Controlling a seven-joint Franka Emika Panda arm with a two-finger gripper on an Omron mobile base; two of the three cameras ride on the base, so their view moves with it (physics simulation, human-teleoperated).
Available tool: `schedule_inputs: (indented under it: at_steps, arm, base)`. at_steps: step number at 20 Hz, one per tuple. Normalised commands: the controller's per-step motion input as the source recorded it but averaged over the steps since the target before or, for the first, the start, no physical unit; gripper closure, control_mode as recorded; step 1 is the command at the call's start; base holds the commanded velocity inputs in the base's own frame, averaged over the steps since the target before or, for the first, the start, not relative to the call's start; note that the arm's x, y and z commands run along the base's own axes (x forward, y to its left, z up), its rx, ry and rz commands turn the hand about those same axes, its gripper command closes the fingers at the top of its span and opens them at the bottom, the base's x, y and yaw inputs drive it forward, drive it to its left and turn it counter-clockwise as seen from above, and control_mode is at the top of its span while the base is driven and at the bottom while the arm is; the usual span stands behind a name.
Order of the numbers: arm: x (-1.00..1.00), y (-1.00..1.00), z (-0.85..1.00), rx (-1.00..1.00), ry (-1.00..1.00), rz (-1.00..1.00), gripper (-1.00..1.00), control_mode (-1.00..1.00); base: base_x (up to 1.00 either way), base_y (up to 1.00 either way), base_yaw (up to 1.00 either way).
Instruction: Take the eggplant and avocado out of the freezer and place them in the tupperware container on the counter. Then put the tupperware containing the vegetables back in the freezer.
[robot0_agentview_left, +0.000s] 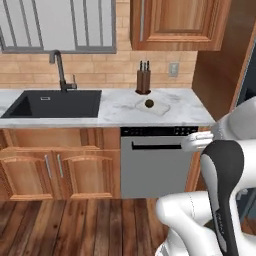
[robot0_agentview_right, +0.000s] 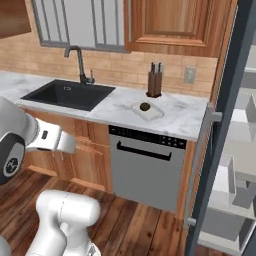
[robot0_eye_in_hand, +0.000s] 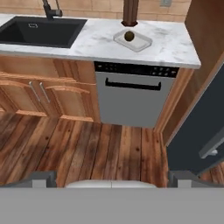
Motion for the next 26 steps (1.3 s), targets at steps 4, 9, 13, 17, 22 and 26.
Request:
schedule_inputs:
  at_steps: [4, 9, 13, 17, 22, 26]
  arm:
    - [0.0, 0.0, 0.0, 0.0, 0.0, 0.0, -1.0, 1.0]
    - [0.0, 0.0, 0.0, 0.0, 0.0, 0.0, -1.0, 1.0]
    - [0.0, 0.0, 0.0, 0.0, 0.0, 0.0, -1.0, 1.0]
    - [0.0, 0.0, 0.0, 0.0, 0.0, 0.0, -1.0, 1.0]
    - [0.0, 0.0, 0.0, 0.0, 0.0, 0.0, -1.0, 1.0]
    - [0.0, 0.0, 0.0, 0.0, 0.0, 0.0, -1.0, 1.0]
  base:
    - [-0.05, -0.77, 0.14]
    - [-0.41, -0.97, 0.01]
    - [-0.82, -1.0, 0.0]
    - [-0.72, -1.0, -0.02]
    - [-0.19, -1.0, -0.01]
    - [0.07, -0.86, 0.0]
